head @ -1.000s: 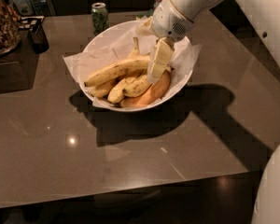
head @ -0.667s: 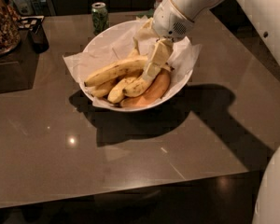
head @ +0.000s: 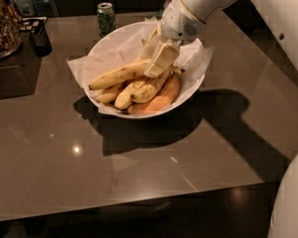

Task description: Pick banana from white bowl

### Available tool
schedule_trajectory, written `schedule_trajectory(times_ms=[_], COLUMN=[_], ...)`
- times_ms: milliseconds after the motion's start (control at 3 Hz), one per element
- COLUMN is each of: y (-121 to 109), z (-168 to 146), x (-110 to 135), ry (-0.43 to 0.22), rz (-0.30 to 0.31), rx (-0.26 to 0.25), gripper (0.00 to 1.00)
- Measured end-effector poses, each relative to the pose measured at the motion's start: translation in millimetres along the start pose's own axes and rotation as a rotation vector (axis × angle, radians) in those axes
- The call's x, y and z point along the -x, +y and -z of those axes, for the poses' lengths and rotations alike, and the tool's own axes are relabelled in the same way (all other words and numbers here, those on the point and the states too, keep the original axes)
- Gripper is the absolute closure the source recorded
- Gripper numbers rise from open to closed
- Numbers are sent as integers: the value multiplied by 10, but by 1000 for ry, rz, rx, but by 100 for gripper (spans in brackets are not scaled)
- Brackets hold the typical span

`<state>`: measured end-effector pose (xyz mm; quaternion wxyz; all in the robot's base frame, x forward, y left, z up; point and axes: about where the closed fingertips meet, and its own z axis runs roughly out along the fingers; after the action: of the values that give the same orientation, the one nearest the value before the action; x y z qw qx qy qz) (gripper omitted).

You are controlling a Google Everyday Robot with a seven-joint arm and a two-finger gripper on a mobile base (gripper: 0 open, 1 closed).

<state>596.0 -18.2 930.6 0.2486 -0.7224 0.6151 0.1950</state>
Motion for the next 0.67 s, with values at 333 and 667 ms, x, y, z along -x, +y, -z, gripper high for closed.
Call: schedule_trajectory(times_ms=[333, 667], y=[0, 0], z=[0, 0], x=[0, 0], ry=[0, 0], rz=[0, 0], rx=[0, 0], gripper=[89, 100])
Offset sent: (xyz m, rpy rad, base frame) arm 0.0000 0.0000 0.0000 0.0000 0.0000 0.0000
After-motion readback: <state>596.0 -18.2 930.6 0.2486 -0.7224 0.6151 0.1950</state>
